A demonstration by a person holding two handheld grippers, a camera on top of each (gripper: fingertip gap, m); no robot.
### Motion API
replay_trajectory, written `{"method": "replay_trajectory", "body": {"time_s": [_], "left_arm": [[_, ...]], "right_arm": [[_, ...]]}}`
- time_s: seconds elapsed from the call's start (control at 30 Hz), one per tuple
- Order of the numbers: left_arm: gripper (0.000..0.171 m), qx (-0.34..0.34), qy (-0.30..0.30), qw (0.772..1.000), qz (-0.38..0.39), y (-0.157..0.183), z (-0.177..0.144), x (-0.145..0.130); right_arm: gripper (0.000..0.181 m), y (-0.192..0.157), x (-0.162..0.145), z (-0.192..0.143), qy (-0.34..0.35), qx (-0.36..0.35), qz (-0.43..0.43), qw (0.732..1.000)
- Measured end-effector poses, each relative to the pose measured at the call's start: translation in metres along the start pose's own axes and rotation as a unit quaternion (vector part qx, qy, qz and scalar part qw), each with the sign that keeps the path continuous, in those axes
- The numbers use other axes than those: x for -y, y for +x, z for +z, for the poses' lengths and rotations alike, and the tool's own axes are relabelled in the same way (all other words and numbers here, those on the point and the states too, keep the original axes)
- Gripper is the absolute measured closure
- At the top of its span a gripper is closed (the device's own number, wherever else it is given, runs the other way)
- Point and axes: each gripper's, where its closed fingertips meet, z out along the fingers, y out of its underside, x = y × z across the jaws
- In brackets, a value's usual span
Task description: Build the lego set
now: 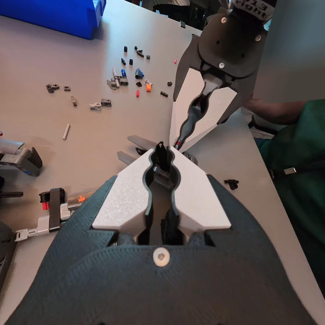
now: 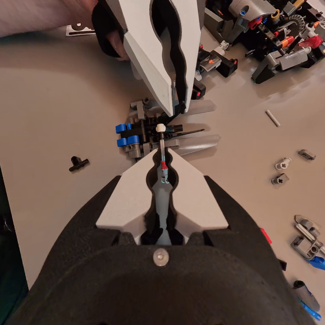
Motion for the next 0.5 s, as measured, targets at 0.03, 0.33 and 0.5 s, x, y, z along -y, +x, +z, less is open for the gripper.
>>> {"method": "replay_trajectory", "body": {"time_s": [0.03,0.33,0.5], "left_arm": [[0.162,-0.002,0.002,1.000,0.004,0.0011,-0.0009,0.0006],[0.162,0.007,0.007,1.000,0.004,0.0021,-0.0045,-0.0001],[0.162,0.017,0.000,1.000,-0.002,-0.0033,0.0008,-0.0018]], "right_arm": [[0.179,0.0005,0.0004,0.0000,0.002,0.001,0.006,1.000],[0.180,-0.0029,0.0011,0.0032,0.003,0.006,0.002,1.000],[0.179,-0.0023,-0.0007,0.0038,-0.004,0.002,-0.007,1.000]]}}
